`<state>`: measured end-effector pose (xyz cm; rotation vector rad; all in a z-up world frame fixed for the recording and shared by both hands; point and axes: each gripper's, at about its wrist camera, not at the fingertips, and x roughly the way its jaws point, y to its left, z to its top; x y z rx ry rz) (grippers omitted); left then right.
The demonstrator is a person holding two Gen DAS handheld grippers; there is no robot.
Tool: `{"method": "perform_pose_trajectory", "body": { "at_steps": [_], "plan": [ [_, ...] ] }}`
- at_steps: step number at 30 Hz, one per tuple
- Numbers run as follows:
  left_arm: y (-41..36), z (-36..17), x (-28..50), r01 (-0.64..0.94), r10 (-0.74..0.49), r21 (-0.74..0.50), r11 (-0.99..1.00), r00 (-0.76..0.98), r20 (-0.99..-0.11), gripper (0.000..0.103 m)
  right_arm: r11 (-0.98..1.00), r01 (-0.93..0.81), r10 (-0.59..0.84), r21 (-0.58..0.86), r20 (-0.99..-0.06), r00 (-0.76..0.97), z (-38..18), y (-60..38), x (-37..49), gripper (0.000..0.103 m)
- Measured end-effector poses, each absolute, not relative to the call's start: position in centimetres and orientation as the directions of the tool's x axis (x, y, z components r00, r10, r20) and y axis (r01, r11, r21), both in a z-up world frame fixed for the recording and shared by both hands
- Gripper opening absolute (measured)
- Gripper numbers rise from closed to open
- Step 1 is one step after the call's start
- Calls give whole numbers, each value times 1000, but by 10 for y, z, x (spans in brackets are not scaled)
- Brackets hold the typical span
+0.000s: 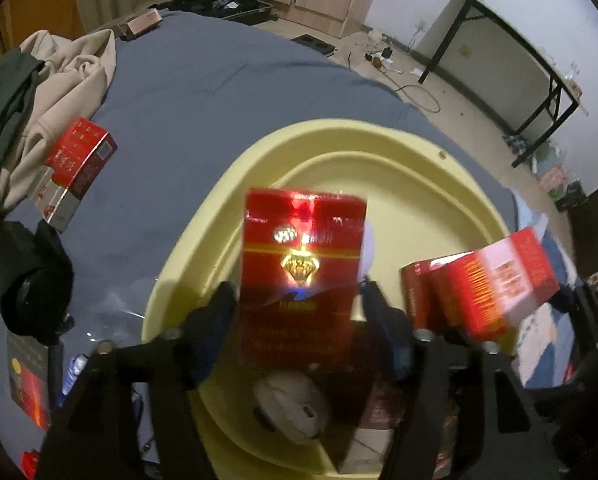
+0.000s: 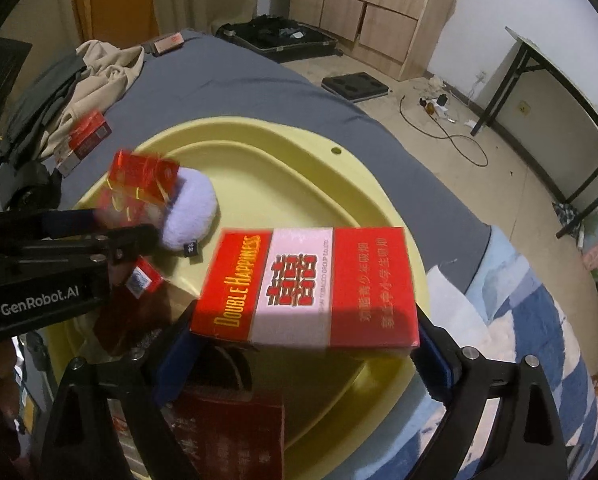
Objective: Organize rigid objects
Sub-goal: 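Grasp the red lighter with left tool while right tool grasps black sponge tin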
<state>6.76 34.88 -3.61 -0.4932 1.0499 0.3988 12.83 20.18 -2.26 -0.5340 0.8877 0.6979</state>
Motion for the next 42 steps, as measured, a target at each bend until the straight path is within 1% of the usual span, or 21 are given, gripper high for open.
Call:
{"method": "perform_pose_trajectory", "body": {
  "at_steps": [1,2,3,5,8,13,17,21,24,27,29,31,34,37,42],
  "plan": [
    [347,-30,67,-536,100,-183,824,456,-885,89,664,-736,328,-130,-834,444,-19,199,127,100],
    [347,-23,67,-538,126,-168,826,467,-875,98,668,-735,340,-118,-830,442,-13,189,124,102],
    [347,-13,65,-543,158,-156,825,487,-859,100,670,-734,349,-109,-827,441,-9,186,123,102],
    [347,-1,63,-546,158,-179,819,514,-843,103,683,-725,374,-85,-812,448,2,175,120,103],
    [341,16,62,-543,141,-214,812,537,-832,103,724,-689,409,-34,-783,468,20,147,113,103],
    [288,46,68,-441,95,-210,873,575,-812,103,810,-585,427,38,-723,544,45,59,83,103],
    [228,64,73,-324,28,-213,922,603,-797,103,867,-497,367,35,-720,589,49,-24,59,103],
    [172,64,70,-222,-43,-210,952,584,-810,103,925,-379,288,39,-723,628,53,-119,30,103],
    [140,62,67,-174,-44,-174,969,573,-818,103,954,-295,246,58,-715,654,53,-183,9,103],
    [112,57,62,-136,-77,-189,972,576,-814,103,970,-235,205,55,-701,683,45,-223,-3,103],
    [98,52,57,-128,-90,-200,971,580,-810,103,979,-183,192,87,-694,694,36,-242,-9,103],
    [81,46,56,-100,-91,-180,978,575,-813,103,978,-136,210,160,-719,662,24,-257,-9,103],
    [65,39,55,-70,-61,-122,990,568,-821,103,974,-142,225,175,-721,656,25,-255,2,103],
    [61,32,58,-60,-58,-109,992,550,-833,103,968,-173,252,184,-708,660,23,-250,16,103],
    [60,23,61,-62,-66,-118,991,537,-841,103,948,-170,315,267,-735,600,-2,-240,66,103]
  ]
}}
